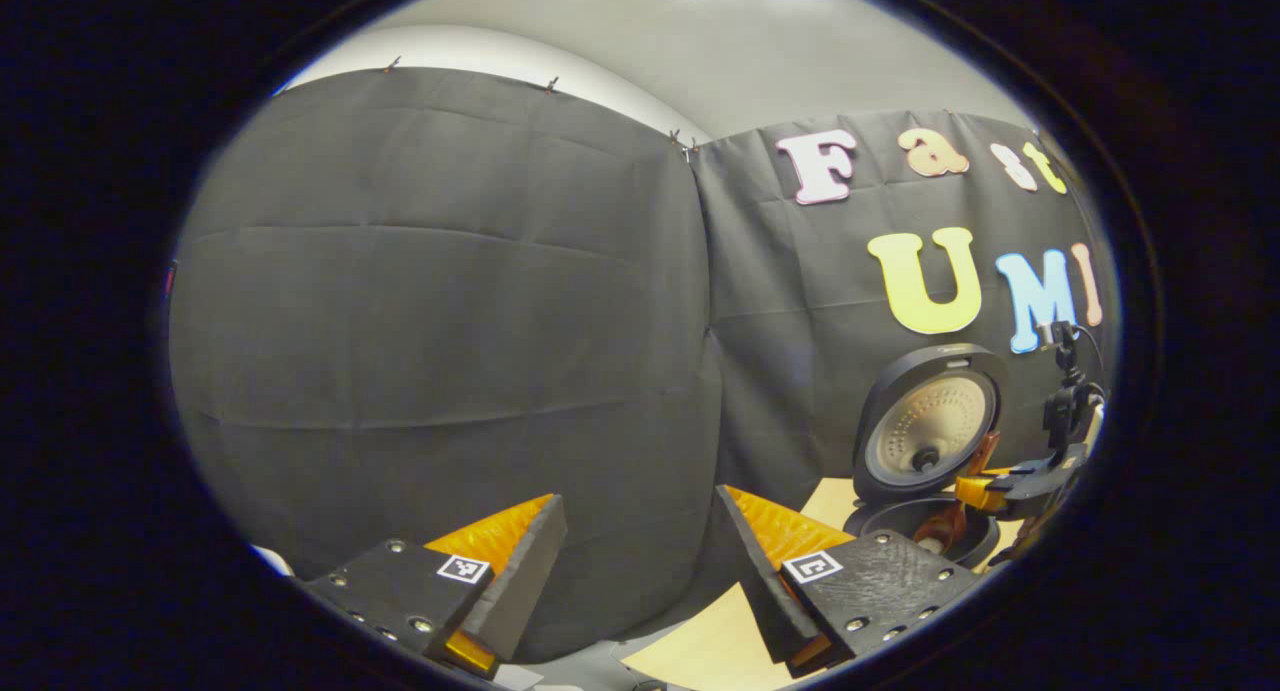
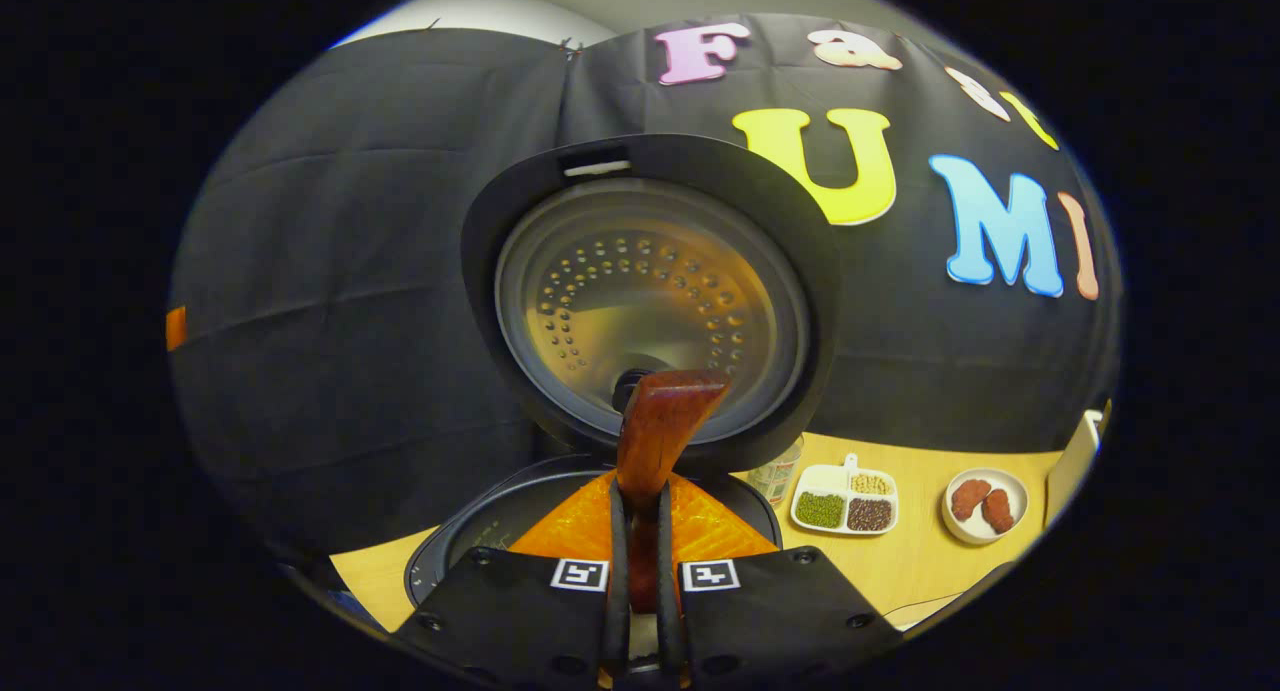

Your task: Close the left gripper, press the button to open the rice cooker; take a wooden spoon from the chopstick holder with the right hand, scoop a spoonful of rice and pour it into the rice cooker, then put the wooden spoon back into the chopstick holder.

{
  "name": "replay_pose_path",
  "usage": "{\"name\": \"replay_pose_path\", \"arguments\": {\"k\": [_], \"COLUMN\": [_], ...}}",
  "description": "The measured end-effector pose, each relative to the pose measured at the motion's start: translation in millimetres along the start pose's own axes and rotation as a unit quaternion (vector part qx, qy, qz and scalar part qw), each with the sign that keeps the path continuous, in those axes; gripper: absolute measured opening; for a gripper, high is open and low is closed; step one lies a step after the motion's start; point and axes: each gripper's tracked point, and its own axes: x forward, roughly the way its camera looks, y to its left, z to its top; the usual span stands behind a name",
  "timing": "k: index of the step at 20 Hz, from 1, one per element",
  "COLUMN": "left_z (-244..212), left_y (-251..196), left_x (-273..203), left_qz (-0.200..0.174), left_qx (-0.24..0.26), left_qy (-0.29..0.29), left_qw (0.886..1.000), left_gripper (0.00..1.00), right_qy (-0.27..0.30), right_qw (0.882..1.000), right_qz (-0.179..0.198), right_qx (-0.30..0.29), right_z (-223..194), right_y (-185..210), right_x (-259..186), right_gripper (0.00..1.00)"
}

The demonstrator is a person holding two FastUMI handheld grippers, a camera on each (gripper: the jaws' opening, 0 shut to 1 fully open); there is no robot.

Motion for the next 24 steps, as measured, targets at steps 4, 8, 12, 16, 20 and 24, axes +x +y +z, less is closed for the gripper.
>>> {"name": "replay_pose_path", "arguments": {"k": [4, 8, 12, 16, 20, 24], "left_z": [-1, -1, -1, -1, -1, 1], "left_y": [1, 2, 4, 5, 7, 6], "left_x": [1, 1, 0, -1, -2, -3], "left_qz": [0.002, 0.003, 0.004, 0.005, 0.006, 0.005], "left_qx": [0.0, -0.001, -0.001, -0.003, -0.003, -0.004], "left_qy": [0.0, 0.001, 0.0, 0.0, 0.0, 0.0], "left_qw": [1.0, 1.0, 1.0, 1.0, 1.0, 1.0], "left_gripper": [0.89, 0.89, 0.89, 0.89, 0.89, 0.89], "right_qy": [-0.016, -0.034, -0.053, -0.059, -0.043, -0.032], "right_qw": [0.996, 0.984, 0.963, 0.945, 0.949, 0.977], "right_qz": [0.002, 0.006, 0.006, -0.002, -0.008, 0.0], "right_qx": [-0.09, -0.176, -0.263, -0.322, -0.312, -0.213], "right_z": [2, 6, 9, 11, 4, 7], "right_y": [14, 27, 33, 31, 27, 14], "right_x": [-3, -7, -10, -8, -8, -8], "right_gripper": [0.13, 0.13, 0.09, 0.13, 0.13, 0.13]}}
